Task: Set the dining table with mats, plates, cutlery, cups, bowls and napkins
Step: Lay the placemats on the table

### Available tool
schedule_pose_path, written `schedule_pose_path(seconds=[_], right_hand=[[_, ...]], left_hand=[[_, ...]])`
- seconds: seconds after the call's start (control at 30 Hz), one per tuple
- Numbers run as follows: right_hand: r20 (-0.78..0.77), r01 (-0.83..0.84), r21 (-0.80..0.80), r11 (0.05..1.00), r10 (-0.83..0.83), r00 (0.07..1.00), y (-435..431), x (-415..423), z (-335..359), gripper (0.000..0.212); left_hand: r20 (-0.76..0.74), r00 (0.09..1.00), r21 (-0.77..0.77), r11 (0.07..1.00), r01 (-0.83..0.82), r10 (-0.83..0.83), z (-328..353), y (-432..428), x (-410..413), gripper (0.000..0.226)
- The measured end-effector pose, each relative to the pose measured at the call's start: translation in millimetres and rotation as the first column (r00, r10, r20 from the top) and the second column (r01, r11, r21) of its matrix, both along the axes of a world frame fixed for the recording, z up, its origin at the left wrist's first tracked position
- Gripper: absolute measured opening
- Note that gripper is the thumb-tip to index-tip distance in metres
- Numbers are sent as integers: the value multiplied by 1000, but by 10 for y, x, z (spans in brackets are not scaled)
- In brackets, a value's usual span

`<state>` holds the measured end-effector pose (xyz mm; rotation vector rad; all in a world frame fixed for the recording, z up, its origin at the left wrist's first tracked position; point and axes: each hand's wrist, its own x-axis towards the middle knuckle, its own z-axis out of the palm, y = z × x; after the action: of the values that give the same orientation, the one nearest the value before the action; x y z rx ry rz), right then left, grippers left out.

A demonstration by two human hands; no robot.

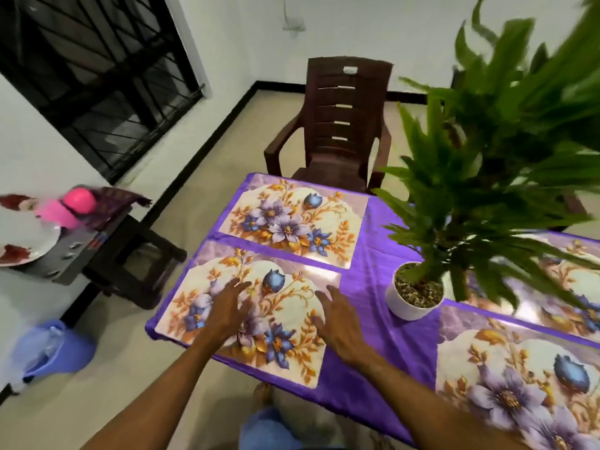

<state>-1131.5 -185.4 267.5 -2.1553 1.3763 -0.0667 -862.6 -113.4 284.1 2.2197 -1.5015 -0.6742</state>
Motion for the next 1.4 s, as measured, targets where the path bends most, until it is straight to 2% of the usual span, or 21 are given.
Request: schedule_pose_path(seconds=[0.17, 0.3, 0.4, 0.6, 0.8, 1.4], right_hand=[[-125, 56, 23, 998, -53, 991, 2, 778, -194, 72], [-185, 143, 35, 989, -134, 974, 192, 1148, -223, 79], [-270, 217, 96, 971, -185, 945, 326, 1226, -272, 87], [-338, 291, 59, 955, -255, 906, 515, 1143, -371, 89], [-329, 325, 70, 943, -286, 900, 569, 990, -389, 89], [-315, 288, 67, 955, -254, 915, 452, 1183, -364, 87]], left_hand=[[-4, 995, 8, 995, 101, -101, -280, -303, 777, 51], [12, 970, 29, 970, 241, -241, -471, -246, 1236, 58], [97, 940, 148, 939, 312, -328, -493, -266, 1367, 60], [102, 864, 278, 848, 451, -493, -511, -323, 1308, 71], [91, 862, 289, 841, 457, -499, -509, -384, 1162, 75], [99, 885, 294, 863, 411, -455, -503, -372, 1349, 76]])
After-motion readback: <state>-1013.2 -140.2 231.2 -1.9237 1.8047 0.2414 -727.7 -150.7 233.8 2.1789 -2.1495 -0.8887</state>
